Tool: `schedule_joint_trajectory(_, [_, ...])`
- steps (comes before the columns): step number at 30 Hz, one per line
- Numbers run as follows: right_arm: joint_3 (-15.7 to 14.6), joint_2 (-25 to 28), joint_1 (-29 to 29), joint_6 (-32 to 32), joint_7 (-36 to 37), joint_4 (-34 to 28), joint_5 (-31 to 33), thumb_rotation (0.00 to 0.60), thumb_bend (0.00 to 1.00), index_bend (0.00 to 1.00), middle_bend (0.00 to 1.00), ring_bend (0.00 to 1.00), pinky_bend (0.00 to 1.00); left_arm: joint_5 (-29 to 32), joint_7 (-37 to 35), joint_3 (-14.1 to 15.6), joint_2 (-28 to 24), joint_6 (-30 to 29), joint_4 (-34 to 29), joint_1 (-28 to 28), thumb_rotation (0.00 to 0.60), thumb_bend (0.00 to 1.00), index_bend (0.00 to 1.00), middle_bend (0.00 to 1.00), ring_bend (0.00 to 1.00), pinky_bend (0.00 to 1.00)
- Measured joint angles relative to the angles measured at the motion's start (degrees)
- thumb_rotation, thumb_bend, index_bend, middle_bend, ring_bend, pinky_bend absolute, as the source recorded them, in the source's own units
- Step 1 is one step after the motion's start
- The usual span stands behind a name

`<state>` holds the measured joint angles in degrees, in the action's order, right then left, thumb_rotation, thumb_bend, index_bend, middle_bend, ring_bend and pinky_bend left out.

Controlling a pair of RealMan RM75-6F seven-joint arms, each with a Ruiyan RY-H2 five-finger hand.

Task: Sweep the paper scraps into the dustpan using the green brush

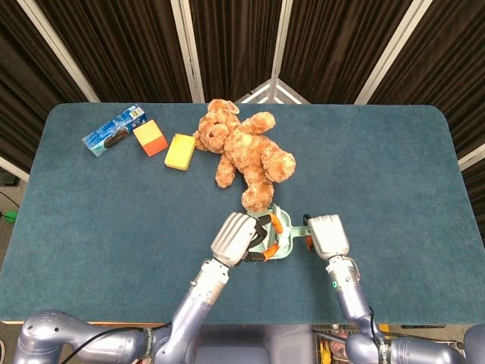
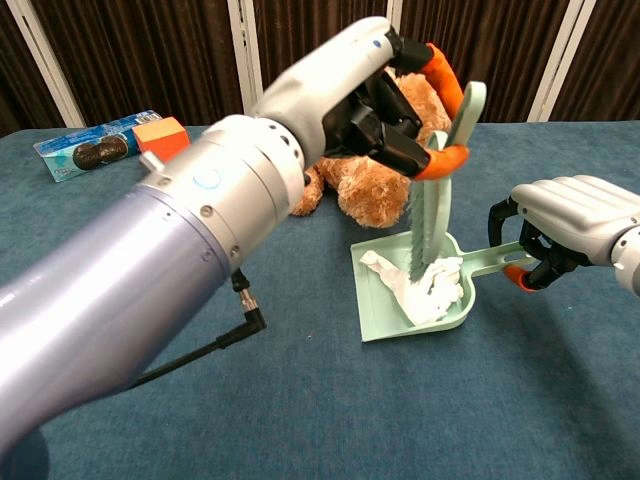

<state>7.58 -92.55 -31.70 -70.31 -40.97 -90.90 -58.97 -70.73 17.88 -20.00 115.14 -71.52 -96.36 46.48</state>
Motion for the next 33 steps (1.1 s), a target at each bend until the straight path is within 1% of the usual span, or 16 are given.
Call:
schedule_joint_trajectory(6, [-0.16,0.2,0.21,-0.19,-0.43,-0.41,0.16,0.6,0.51,0.65,0.9,0.9,0.92,0.13,-0.75,-0.52,-1.75,0.06,-1.77,-0.77,0.6,0.58,0.84,1.0,1.0,1.0])
schedule_joint_trajectory(10, [-0.07,0.4,0.23,-0.02,-0.52,-0.26,0.58,0.6,0.51,0.64,0.9,0.9,0.92,-0.38,-0.16,-0.54,-4.93,0.42,-3.88,-1.23,0.6,0.57,0.84,1.0,1.0,1.0])
schedule_joint_trajectory(11, [-0.04,0.38,0.21,0.03,-0.55,-0.17,0.63,0.6,0.51,0.6,0.9,0.9,0.92,-0.61,-0.04,-0.5,-5.9,0.52,-4.36,-1.37,0.6,0.57,0.84,1.0,1.0,1.0])
schedule_joint_trajectory(13, [-0.02,0.25,0.2,0.03,-0.72,0.01,0.81,0.6,0.51,0.47,0.9,0.9,0.92,-1.41,0.08,-0.33,-8.45,0.72,-5.34,-1.79,0.6,0.57,0.84,1.0,1.0,1.0])
schedule_joint_trajectory(14, [-0.04,0.16,0.2,0.01,-0.93,0.11,0.95,0.6,0.51,0.33,0.9,0.9,0.92,-1.78,0.04,-0.24,-9.61,0.8,-5.76,-2.02,0.6,0.57,0.84,1.0,1.0,1.0])
schedule_joint_trajectory(15, [-0.07,0.11,0.21,-0.02,-1.1,0.18,1.01,0.6,0.51,0.23,0.9,0.9,0.92,-2.13,-0.07,-0.18,-10.77,0.84,-6.2,-2.28,0.6,0.57,0.84,1.0,1.0,1.0])
schedule_joint_trajectory(17, [-0.22,0.15,0.23,-0.05,-1.58,0.13,1.14,0.6,0.51,0.06,0.9,0.9,0.92,-2.84,-0.73,-0.12,-13.46,0.84,-7.36,-3.02,0.6,0.57,0.84,1.0,1.0,1.0])
schedule_joint_trajectory(18, [-0.31,0.21,0.25,-0.04,-1.82,0.04,1.27,0.6,0.51,0.01,0.9,0.9,0.92,-3.09,-1.1,-0.12,-14.55,0.83,-7.87,-3.34,0.6,0.57,0.84,1.0,1.0,1.0])
schedule_joint_trajectory(26, [-0.98,1.24,0.37,-1.14,-6.57,-2.77,3.13,0.6,0.51,0.0,0.9,0.9,0.92,-4.01,-3.15,-0.28,-21.93,0.54,-11.81,-5.67,0.6,0.57,0.84,1.0,1.0,1.0])
schedule_joint_trajectory(33, [-1.19,3.2,0.69,-3.08,-8.01,-5.68,2.88,0.6,0.51,0.0,0.9,0.9,0.92,-4.68,-2.67,0.74,-28.46,0.94,-14.88,-7.22,0.6,0.57,0.84,1.0,1.0,1.0])
